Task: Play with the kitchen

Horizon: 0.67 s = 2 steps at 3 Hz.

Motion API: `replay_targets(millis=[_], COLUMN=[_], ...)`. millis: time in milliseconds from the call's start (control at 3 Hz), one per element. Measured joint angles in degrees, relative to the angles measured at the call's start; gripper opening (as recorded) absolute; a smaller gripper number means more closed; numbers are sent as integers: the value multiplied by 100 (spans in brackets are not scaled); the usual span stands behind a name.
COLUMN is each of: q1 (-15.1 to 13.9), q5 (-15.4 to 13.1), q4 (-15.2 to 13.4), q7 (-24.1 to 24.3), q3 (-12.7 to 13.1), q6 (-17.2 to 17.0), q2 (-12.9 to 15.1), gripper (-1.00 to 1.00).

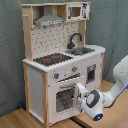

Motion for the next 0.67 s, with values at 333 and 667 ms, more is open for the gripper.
replay_targets(millis=[333, 667], q1=[-183, -17], q5=[-309, -567], q4=[5, -373], q7=[0, -36], q3=[-196, -255], q6=[425, 500], q2=[0, 297], gripper=[100, 100])
